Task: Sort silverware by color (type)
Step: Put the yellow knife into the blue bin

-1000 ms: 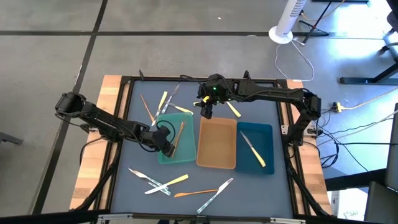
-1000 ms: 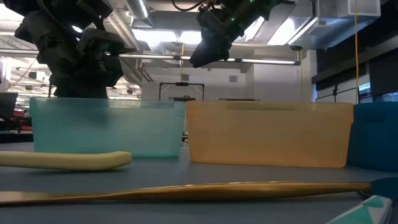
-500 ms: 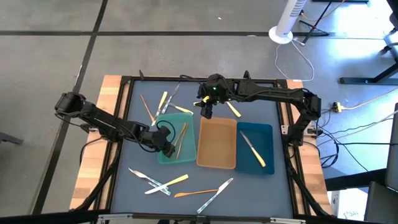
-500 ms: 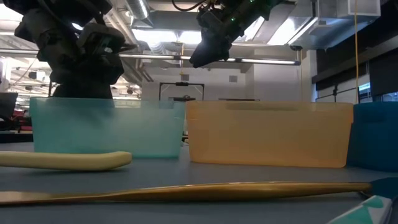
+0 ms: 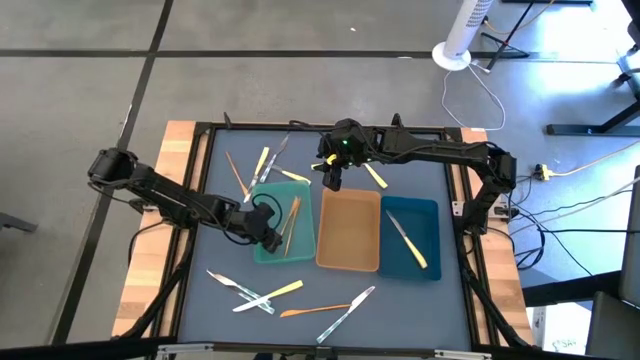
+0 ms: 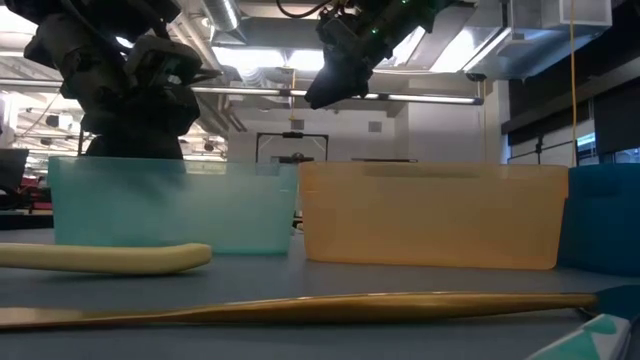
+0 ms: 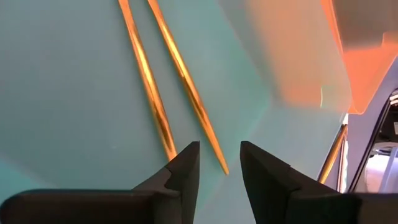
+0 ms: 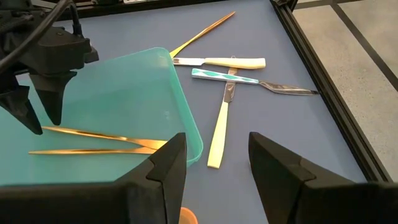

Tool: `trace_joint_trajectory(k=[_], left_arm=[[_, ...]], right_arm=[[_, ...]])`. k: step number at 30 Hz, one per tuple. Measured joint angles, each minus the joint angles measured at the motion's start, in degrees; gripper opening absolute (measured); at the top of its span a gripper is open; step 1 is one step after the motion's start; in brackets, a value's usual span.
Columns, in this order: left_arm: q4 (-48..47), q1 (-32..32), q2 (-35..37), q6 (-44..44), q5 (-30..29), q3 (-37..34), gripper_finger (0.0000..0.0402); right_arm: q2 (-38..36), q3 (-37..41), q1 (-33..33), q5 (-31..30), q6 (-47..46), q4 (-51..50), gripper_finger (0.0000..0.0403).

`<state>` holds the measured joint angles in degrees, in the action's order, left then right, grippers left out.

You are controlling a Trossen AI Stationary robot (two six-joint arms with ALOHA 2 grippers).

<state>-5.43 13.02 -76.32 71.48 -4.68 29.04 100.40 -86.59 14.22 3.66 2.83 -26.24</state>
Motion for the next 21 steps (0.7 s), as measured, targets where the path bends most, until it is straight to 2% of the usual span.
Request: trace_joint_trajectory(k=[11, 21], left_arm=[[-0.84, -0.30, 6.49, -0.32, -0.32, -0.40, 0.0110], [-0.24, -3.80, 13.99, -5.05, 1.59, -0.29, 0.0110]], right_arm=[[-0.02, 0.00, 0.02, 0.00, 0.02, -0.04, 0.0161], [-0.01, 0.00, 0.01, 0.00, 0.01, -0.02, 0.0161]])
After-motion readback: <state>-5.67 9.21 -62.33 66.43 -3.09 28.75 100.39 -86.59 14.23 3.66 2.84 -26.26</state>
